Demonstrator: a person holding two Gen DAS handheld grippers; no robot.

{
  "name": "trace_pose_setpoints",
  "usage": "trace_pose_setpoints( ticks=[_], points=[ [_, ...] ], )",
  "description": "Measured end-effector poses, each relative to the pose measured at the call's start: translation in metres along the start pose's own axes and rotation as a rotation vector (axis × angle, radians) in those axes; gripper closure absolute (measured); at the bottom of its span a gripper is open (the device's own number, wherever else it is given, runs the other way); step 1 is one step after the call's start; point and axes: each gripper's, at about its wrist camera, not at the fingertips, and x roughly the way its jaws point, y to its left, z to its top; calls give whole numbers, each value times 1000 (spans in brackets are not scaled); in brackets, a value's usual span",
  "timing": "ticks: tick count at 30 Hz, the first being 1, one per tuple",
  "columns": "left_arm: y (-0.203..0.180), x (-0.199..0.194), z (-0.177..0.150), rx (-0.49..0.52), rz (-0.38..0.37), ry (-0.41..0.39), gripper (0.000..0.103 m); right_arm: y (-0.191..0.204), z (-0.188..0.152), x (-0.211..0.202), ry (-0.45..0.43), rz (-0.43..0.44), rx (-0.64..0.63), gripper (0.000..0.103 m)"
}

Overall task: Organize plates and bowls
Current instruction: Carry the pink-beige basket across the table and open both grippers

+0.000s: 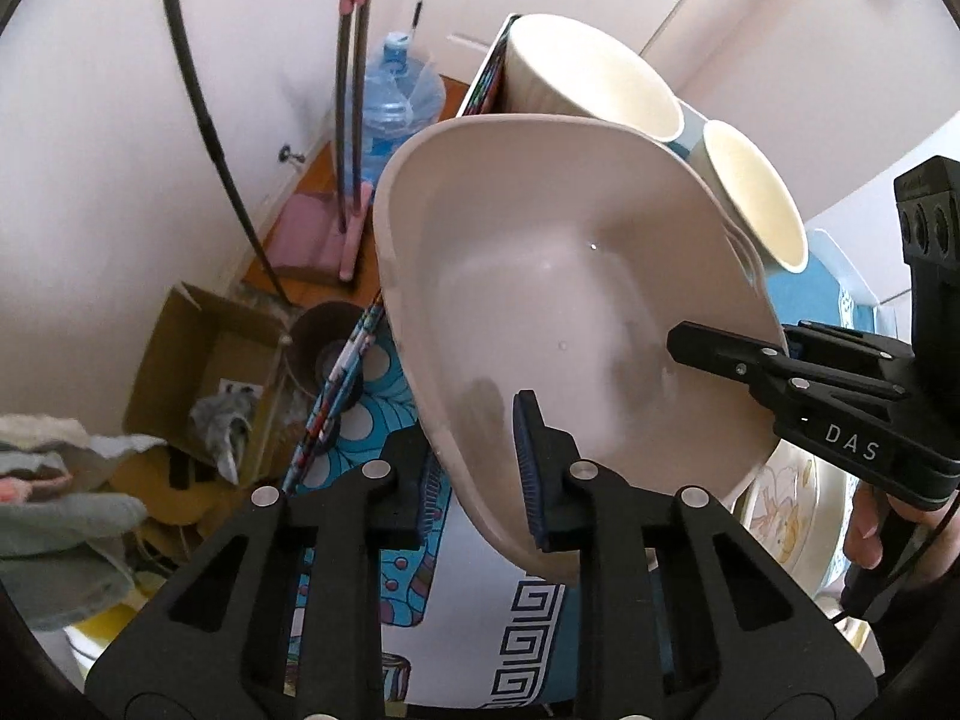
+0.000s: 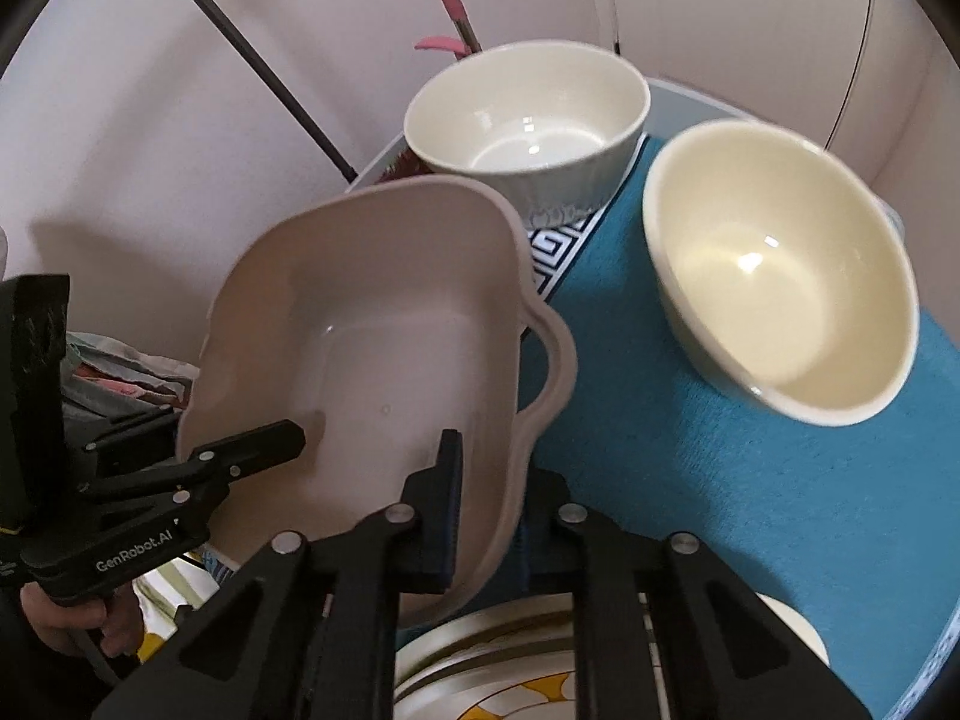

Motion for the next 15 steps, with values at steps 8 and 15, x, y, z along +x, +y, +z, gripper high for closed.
trace_pose_setpoints(
  ticks=[8, 15],
  points=[
    [-32, -36, 8, 93, 37, -70, 83, 6, -5, -43, -113, -10, 3, 89],
    [-101, -72, 12, 191, 10, -141, 82, -20, -36, -105, -202, -38, 54, 89]
  ],
)
